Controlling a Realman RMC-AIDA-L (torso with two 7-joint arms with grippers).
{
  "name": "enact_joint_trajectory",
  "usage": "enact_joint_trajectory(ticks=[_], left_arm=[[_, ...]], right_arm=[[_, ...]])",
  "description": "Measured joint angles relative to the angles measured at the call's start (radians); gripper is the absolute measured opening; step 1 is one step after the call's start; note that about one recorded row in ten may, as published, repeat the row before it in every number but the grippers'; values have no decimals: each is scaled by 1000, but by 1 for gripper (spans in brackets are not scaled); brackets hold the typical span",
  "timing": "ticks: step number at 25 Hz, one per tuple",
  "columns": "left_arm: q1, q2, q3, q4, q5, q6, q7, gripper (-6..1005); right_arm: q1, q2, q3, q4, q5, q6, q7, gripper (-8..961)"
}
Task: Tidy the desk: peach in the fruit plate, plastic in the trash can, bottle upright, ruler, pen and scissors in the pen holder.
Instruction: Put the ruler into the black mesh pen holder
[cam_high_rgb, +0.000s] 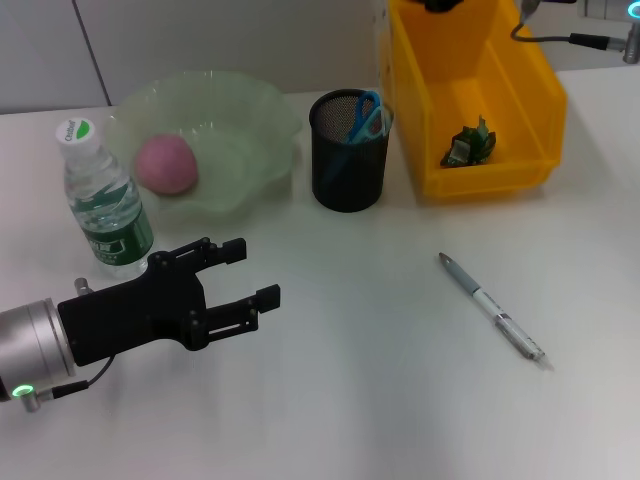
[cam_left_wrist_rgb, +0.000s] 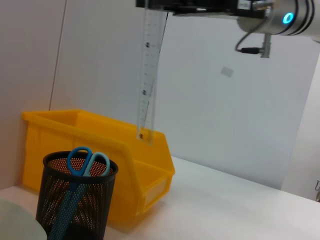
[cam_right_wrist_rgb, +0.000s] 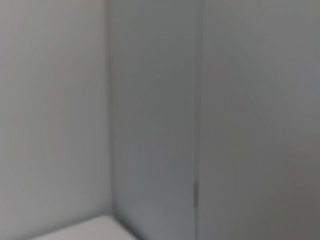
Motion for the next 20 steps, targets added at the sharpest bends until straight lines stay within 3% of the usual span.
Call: enact_joint_trajectory(ticks=[8,20], left_arm=[[0,-3,16,-7,1,-18,47,787],[8,-5,23,-10,0,-58,100,786]], right_arm=[[-4,-2,1,115,91,129,-28,385],[61,-2,-6,307,179,265,-137,384]])
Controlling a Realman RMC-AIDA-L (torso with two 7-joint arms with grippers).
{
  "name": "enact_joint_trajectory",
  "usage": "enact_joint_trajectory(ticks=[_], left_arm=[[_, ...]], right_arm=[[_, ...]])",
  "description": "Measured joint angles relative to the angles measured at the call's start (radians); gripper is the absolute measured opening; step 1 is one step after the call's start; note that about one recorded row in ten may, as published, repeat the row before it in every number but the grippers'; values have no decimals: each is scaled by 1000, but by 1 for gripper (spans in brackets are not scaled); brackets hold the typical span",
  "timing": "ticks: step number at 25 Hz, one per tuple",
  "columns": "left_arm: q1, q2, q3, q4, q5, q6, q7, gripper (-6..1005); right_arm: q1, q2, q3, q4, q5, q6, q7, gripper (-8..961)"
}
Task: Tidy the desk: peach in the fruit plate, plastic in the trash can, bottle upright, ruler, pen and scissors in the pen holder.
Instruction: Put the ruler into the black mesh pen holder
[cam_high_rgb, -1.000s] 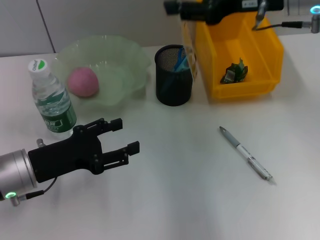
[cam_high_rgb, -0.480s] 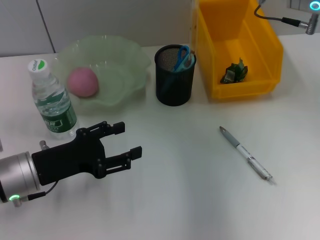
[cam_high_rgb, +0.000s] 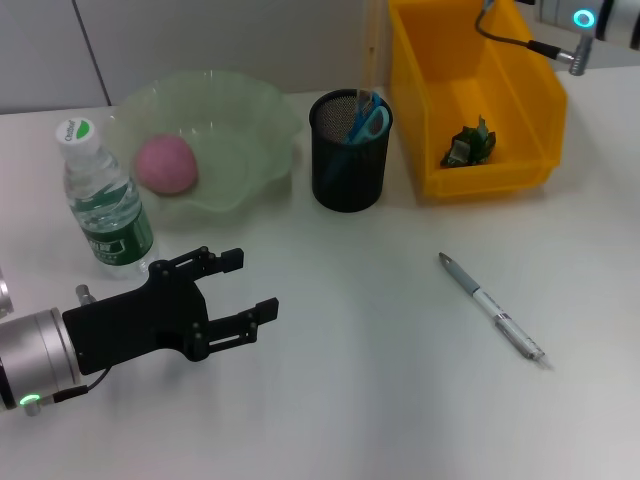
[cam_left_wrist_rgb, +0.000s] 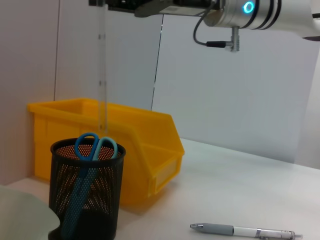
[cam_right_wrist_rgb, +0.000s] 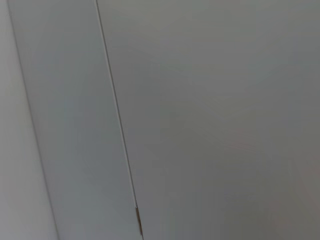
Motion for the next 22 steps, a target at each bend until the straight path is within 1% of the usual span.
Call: enact_joint_trajectory(ticks=[5,10,15,22], left_arm=[[0,0,0,-1,0,-2,7,786],[-3,0,0,-6,0,-13,12,786],[-5,0,0,-11,0,-13,12,787],[1,1,0,-11,0,-7,12,787]], right_arm=[[31,3,-1,75,19,44,-56,384],[52,2,3,132,48,54,-109,384],[69,3,-2,179,53,94,-154,383],[90,4,-3,258,112,105,-238,383]])
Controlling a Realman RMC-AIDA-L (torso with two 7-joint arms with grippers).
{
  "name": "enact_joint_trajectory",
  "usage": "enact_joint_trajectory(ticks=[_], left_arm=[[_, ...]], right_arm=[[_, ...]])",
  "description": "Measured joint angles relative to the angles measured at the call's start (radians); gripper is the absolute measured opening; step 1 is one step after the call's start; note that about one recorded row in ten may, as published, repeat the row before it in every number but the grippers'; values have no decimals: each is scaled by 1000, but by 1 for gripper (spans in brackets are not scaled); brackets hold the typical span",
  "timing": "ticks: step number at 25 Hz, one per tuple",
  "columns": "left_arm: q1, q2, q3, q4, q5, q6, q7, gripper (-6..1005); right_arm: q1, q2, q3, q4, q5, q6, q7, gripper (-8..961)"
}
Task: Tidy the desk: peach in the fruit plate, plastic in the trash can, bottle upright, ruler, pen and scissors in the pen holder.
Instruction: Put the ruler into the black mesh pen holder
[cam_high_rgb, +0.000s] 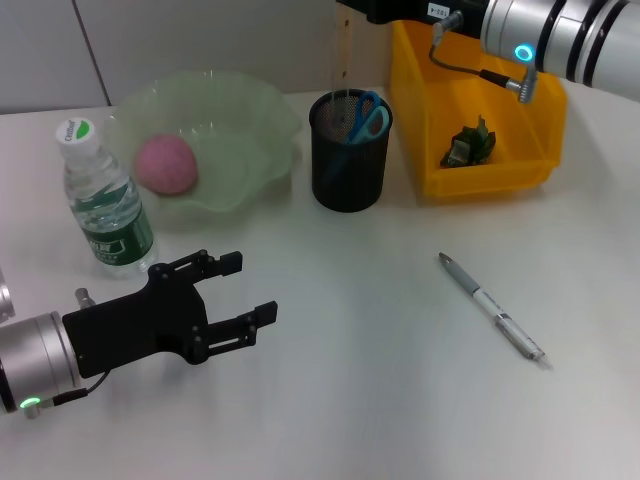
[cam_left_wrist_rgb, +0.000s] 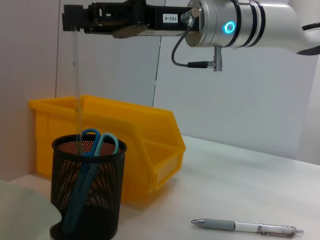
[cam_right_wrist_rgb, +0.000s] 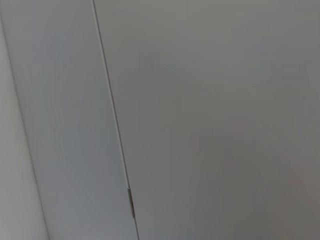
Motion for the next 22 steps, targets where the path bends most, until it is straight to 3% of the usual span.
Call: enact_joint_trajectory(ticks=[22], left_arm=[[6,-1,0,-12,-9,8,-12,786]], right_arm=[[51,1,-53,69,2,94,18,384]])
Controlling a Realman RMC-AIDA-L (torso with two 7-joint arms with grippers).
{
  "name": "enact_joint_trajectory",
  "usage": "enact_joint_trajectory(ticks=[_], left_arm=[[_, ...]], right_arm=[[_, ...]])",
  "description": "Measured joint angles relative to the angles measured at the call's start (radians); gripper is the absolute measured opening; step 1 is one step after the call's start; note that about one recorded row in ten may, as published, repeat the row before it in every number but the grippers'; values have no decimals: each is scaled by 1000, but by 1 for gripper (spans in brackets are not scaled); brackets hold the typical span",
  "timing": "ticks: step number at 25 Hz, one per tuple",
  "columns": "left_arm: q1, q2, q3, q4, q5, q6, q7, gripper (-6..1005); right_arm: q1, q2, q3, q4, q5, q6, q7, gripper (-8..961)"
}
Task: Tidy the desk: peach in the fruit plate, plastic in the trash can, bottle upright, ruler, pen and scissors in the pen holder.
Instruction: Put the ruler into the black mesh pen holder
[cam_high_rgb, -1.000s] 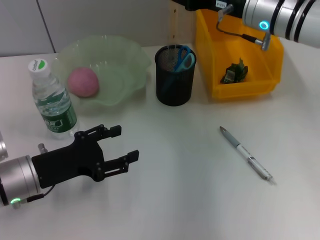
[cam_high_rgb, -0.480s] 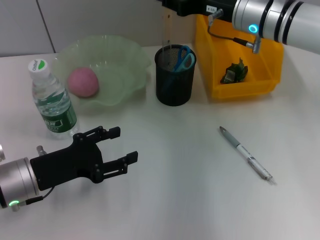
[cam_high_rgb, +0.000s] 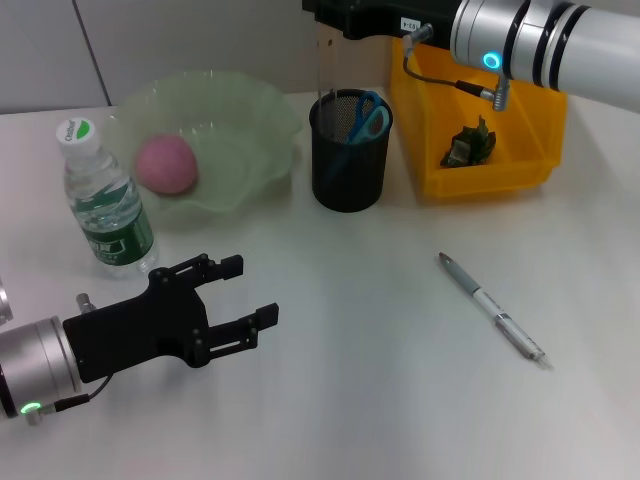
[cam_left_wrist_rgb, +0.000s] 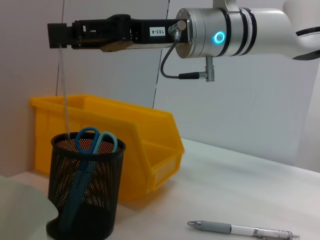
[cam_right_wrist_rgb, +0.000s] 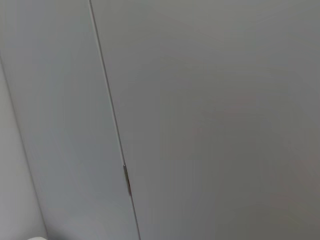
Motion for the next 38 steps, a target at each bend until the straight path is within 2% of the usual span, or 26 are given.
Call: enact_joint_trajectory(ticks=[16,35,38], left_arm=[[-2,-2,0,-2,-2,20,-1,787],[-1,-2,0,-2,-2,47,-2,787],[-1,-1,0,-2,-2,47,-2,786]], right_arm=[[11,0,-1,4,-3,26,55,383],[-8,-2,-24,5,-6,26,89,391],[-13,-3,-26,1,-6,25,91,506]])
